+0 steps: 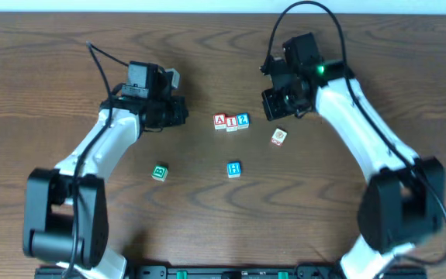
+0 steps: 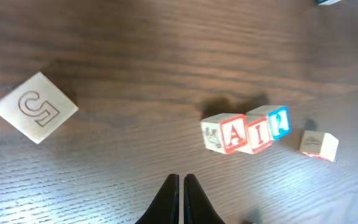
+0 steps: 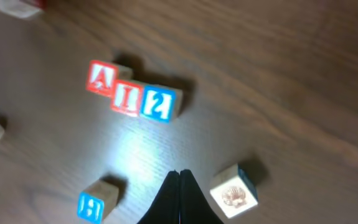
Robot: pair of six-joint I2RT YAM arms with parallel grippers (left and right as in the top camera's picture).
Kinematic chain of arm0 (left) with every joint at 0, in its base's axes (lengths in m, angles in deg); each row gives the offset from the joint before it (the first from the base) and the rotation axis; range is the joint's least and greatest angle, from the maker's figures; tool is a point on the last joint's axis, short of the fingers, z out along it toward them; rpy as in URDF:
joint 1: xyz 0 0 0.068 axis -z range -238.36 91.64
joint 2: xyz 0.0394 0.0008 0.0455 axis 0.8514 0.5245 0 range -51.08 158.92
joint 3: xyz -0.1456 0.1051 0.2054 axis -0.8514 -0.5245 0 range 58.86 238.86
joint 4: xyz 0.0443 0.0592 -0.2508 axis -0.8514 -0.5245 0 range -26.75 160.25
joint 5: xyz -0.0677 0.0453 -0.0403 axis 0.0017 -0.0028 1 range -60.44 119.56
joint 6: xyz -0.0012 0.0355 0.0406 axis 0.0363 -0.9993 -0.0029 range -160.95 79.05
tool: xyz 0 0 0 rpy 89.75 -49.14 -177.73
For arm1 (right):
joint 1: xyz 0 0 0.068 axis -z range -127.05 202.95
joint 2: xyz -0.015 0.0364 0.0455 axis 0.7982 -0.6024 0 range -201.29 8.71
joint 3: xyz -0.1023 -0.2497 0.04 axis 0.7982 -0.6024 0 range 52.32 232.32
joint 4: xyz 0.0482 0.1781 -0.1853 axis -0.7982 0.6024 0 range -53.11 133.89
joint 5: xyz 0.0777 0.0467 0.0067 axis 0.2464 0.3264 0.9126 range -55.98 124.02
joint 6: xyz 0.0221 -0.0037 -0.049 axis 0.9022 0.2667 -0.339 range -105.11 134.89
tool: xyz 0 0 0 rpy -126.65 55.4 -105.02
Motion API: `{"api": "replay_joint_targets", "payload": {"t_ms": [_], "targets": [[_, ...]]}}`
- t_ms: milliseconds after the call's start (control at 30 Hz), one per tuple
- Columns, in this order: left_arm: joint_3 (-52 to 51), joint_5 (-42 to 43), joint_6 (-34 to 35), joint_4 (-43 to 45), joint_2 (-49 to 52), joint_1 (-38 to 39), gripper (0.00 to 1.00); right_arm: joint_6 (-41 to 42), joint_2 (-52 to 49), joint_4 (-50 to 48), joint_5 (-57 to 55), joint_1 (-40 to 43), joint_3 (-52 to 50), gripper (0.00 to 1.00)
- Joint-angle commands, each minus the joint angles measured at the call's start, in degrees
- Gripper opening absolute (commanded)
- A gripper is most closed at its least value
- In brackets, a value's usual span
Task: Spell out Ai2
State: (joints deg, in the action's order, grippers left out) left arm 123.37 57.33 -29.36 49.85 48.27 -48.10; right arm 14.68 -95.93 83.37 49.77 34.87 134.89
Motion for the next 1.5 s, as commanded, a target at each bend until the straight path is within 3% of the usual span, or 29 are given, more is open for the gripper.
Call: {"api": "replay_joint_targets", "payload": {"t_ms": [0,300,533,1467], "targets": [[-0.1,-1.4,-2.4,-0.3,-0.8,-0.2,0.06,3.0,0.3,-4.6,1.9,-3.0,-7.8,0.02],[-0.1,-1.4,-2.4,-0.4,-0.8,-3.0,0.06,4.0,0.1,-13.9,4.4,-7.2,-14.8,0.01],[-0.1,-1.3,-2.4,-0.3,-0.8,-6.1,0.06,4.0,-0.9,-14.7,4.4,-7.5,-14.8,0.01],[-0.1,-1.3,-2.2,-0.1,-0.8,-6.2,0.06,4.5,-9.0,-23.1,6.6,-8.3,-14.8,0.01]]}}
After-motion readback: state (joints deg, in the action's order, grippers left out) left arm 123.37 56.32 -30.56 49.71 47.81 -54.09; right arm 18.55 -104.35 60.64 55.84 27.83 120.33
